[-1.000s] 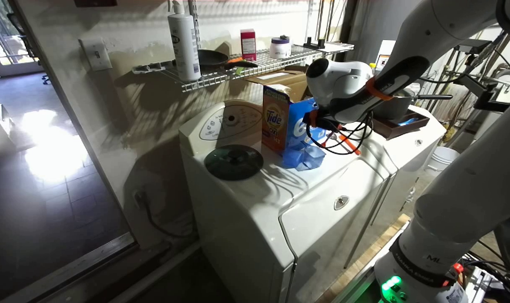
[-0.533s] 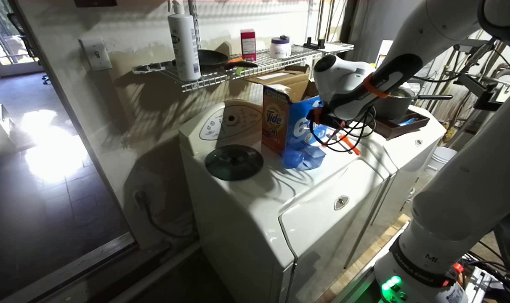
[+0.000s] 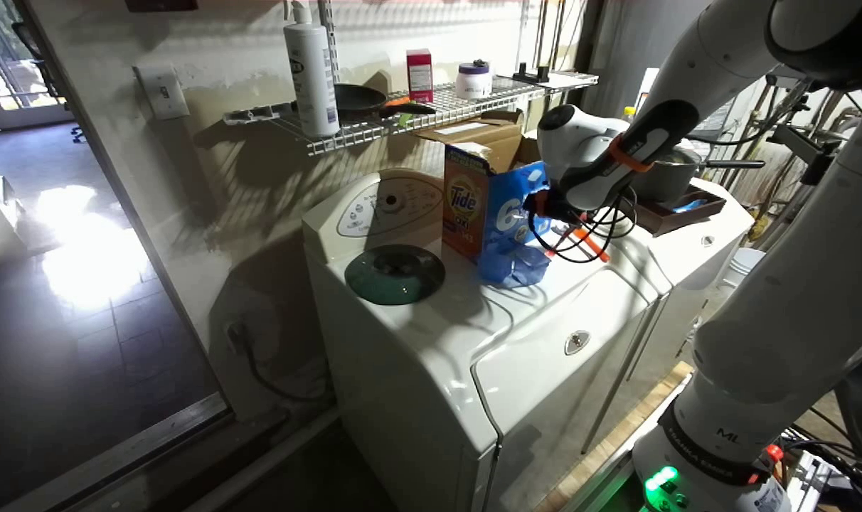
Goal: Use the pink and white spoon to some of the contents of the blue box into the blue cup on the right
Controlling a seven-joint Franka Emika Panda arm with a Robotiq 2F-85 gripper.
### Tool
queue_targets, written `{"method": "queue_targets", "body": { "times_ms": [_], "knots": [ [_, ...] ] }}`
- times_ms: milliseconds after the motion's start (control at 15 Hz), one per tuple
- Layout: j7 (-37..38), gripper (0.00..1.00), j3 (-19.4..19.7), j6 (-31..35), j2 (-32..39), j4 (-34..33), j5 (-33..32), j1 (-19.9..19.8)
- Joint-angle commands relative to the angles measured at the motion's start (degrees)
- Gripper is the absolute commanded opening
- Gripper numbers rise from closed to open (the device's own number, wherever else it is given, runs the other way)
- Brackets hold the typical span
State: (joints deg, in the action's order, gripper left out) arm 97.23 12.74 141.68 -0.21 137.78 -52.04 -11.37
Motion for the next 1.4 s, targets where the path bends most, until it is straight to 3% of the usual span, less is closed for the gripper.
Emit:
{"method": "queue_targets", "body": {
  "times_ms": [0, 1333],
  "knots": [
    [-4.4, 0.05, 0.3, 3.4, 3.3, -1.3, 3.6, -0.9],
    [-12.6, 0.05, 1.7, 5.9, 9.1, -1.9, 11.0, -0.8]
  ]
}}
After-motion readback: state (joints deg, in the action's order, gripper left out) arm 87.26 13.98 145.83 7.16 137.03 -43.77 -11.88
